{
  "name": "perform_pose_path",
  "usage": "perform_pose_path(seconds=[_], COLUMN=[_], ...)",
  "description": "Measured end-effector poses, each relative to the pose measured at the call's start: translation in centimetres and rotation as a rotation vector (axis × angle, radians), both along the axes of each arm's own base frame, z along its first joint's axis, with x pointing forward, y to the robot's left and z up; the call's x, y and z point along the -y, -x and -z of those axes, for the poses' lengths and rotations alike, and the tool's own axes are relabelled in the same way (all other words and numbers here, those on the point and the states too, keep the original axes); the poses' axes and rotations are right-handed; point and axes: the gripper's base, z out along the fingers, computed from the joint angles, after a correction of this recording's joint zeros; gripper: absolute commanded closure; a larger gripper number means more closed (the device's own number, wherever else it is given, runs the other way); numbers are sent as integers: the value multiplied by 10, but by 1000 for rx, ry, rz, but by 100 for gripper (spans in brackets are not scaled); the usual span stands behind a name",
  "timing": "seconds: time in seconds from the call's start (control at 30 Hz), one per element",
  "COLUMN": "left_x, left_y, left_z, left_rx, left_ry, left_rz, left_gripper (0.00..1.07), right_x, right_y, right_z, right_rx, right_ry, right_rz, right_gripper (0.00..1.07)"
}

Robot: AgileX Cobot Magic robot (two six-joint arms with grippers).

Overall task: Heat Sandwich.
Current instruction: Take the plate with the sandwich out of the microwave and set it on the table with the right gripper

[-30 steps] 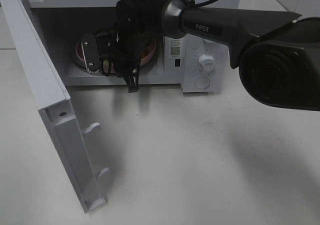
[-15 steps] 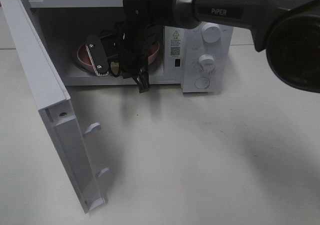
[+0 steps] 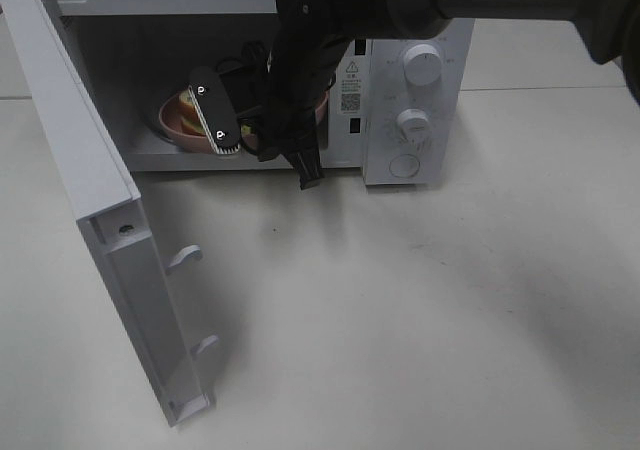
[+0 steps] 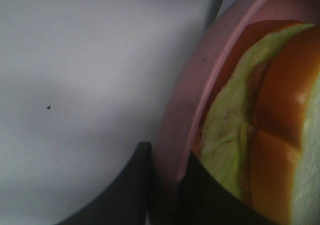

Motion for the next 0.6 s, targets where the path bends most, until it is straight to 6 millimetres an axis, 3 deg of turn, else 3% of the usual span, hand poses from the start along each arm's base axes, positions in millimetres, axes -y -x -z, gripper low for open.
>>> perform_pose_path(seconds=[0.6], left_x=[0], left_y=[0], left_z=[0], left_rx=[0], left_ry=[0], left_rz=[0], left_gripper=[5], right_x=[27], right_y=[40], right_z=[-5], right_rx=[108], right_ry=[-69], right_rz=[-66], right_gripper=[107])
